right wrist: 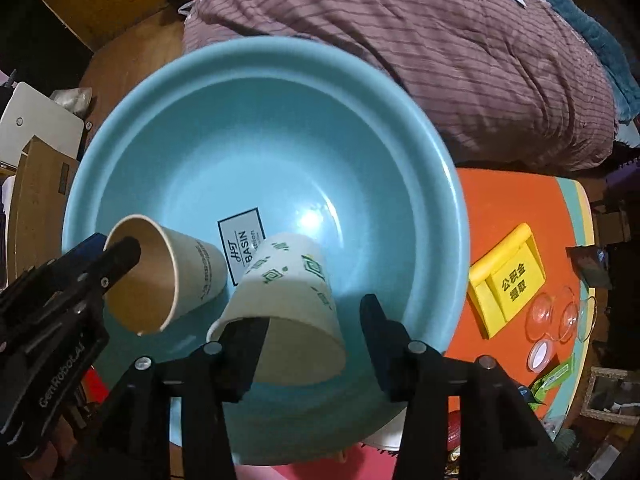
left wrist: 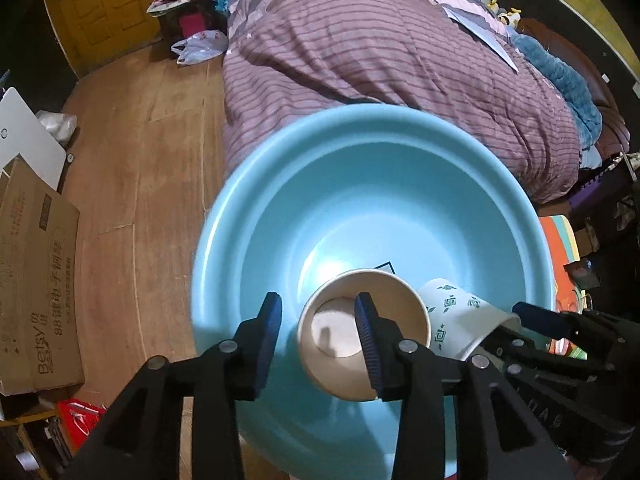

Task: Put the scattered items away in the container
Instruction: 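Carry both cups over the teal basin and open both tools to set them upright, then move left tool to beige text-print cup while right tool approaches white blue-leaf cup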

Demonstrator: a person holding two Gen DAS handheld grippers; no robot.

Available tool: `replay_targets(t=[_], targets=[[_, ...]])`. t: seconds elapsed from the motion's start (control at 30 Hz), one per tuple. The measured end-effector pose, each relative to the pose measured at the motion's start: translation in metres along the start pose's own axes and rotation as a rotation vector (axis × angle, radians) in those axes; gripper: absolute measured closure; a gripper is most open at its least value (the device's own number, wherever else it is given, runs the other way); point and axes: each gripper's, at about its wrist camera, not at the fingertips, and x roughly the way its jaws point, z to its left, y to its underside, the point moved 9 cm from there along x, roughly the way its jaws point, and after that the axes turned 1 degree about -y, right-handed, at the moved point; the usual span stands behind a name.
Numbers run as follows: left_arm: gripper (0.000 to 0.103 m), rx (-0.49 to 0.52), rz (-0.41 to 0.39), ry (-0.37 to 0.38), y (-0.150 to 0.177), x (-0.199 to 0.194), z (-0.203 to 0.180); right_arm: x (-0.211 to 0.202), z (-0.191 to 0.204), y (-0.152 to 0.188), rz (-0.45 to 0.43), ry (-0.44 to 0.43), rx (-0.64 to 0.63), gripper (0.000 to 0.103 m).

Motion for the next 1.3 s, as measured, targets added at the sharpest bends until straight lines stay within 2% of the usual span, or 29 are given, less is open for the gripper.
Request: replay_targets(t=[0.47,0.63,0.73,0.77,0.83,0.9,0.97,1.0,1.13,1.3], targets=[[0.056,0.017,-0.053,-0.011,-0.003,-0.027,0.002,-0.017,0.001,-0.028,-0.115,-0.029,0.053,0.052],[0.042,0.049,-0.097,-0.037,0.001,-0.045,0.002,-0.026,0.003,-0.023,-0.137,-0.048,0.073,0.052],[0.030,0.051,-0.099,-0.044,0.007,-0.052,0.003,-0.034,0.005,-0.017,-0.152,-0.066,0.067,0.044],[0.022,0.042,-0.101,-0.045,0.009,-0.054,0.003,-0.036,0.005,-0.014,-0.155,-0.064,0.064,0.044],[0.014,0.012,-0.131,-0.045,0.011,-0.062,0.005,-0.041,0.002,-0.008,-0.164,-0.064,0.077,0.040],[0.013,0.000,-0.160,-0.048,0.014,-0.070,0.004,-0.049,-0.001,-0.002,-0.187,-0.089,0.098,0.035],[0.010,0.006,-0.173,-0.048,0.018,-0.076,0.000,-0.055,-0.004,0.006,-0.201,-0.087,0.104,0.026],[0.009,0.010,-0.177,-0.049,0.020,-0.077,-0.002,-0.057,-0.006,0.010,-0.207,-0.081,0.102,0.018],[0.000,0.010,-0.170,-0.041,0.031,-0.079,-0.012,-0.064,-0.016,0.026,-0.220,-0.052,0.119,0.015],[0.000,0.019,-0.199,-0.072,0.041,-0.093,-0.026,-0.077,-0.037,0.049,-0.250,-0.042,0.166,0.005]])
